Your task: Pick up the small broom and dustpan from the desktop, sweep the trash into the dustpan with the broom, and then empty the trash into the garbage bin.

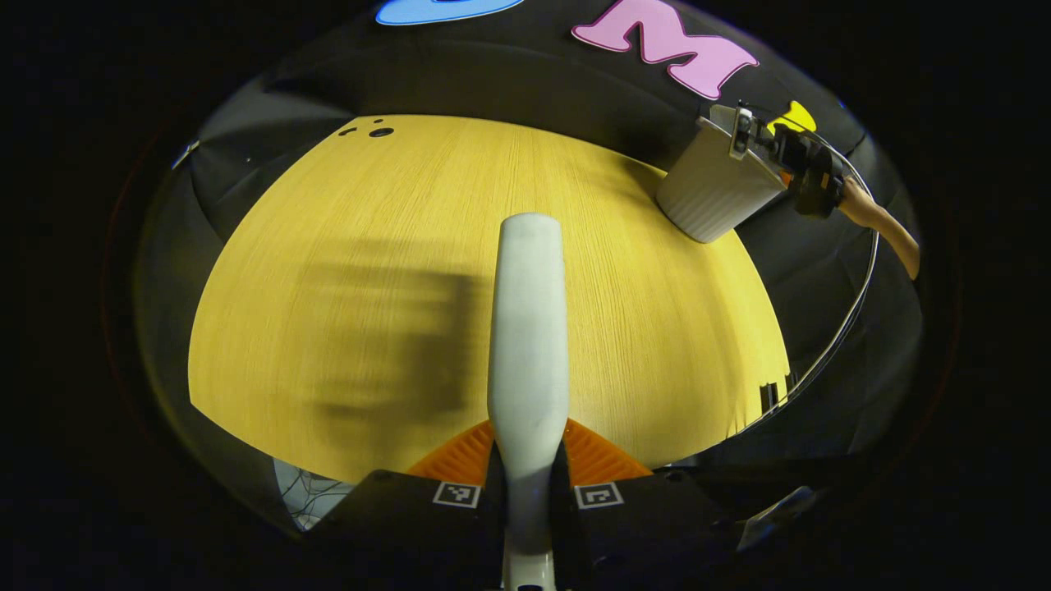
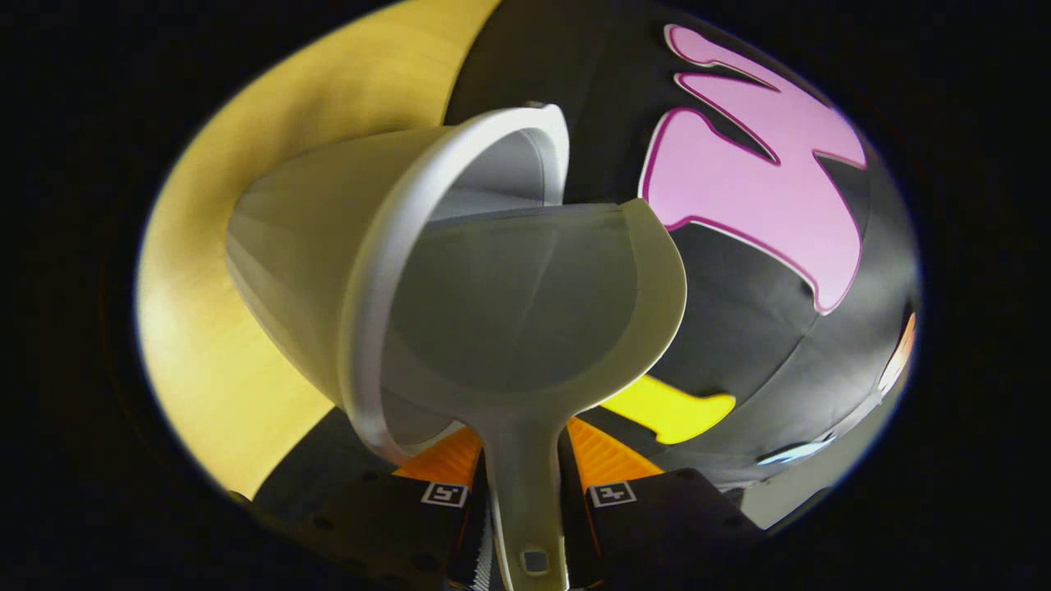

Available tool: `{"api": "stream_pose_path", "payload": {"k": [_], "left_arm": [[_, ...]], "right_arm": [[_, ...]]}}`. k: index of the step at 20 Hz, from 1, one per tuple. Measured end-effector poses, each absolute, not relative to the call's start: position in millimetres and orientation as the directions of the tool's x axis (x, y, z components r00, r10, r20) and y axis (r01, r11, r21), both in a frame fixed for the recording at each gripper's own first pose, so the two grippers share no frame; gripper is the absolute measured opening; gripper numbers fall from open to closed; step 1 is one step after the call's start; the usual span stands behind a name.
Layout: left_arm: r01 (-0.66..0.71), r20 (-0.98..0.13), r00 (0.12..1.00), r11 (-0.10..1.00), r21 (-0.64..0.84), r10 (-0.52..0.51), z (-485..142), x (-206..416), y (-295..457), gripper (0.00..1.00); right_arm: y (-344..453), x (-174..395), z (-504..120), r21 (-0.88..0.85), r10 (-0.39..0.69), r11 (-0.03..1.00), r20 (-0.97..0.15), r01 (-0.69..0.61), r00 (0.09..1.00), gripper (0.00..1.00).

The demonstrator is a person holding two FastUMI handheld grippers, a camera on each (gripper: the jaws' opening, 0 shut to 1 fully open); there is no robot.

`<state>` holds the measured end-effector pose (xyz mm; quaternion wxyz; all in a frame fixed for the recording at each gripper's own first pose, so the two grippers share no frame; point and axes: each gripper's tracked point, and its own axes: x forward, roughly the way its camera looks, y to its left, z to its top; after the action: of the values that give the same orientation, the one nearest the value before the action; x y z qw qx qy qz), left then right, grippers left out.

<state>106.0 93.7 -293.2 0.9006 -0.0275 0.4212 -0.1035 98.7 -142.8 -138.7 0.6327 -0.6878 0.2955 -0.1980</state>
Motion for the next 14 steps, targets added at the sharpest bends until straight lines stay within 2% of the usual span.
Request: {"api": "stream_pose_path", "payload": {"k": [1, 4, 7, 8, 14], "left_arm": [[0.160, -0.752, 0.624, 0.977, -0.139, -0.210, -293.4, 105.5, 92.9, 0.26], [0.152, -0.755, 0.624, 0.979, -0.135, -0.201, -293.8, 105.3, 93.9, 0.27], [0.143, -0.756, 0.626, 0.981, -0.132, -0.193, -293.1, 107.3, 93.9, 0.27], [0.140, -0.756, 0.625, 0.981, -0.132, -0.191, -292.6, 107.8, 94.0, 0.27], [0.137, -0.746, 0.642, 0.984, -0.115, -0.176, -286.2, 112.7, 92.5, 0.29]], "right_arm": [[-146.8, 98.6, -140.8, -0.991, -0.661, 0.043, -0.124, -0.127, 0.740, 0.41], [-153.8, 94.9, -145.2, -0.970, -0.661, 0.234, -0.212, -0.070, 0.720, 0.39], [-159.0, 91.0, -149.6, -0.922, -0.637, 0.387, -0.282, -0.019, 0.717, 0.39], [-160.7, 91.8, -152.2, -0.898, -0.623, 0.440, -0.305, 0.001, 0.720, 0.41], [-163.3, 81.5, -132.0, -0.742, -0.561, 0.654, -0.341, 0.151, 0.754, 0.39]]}}
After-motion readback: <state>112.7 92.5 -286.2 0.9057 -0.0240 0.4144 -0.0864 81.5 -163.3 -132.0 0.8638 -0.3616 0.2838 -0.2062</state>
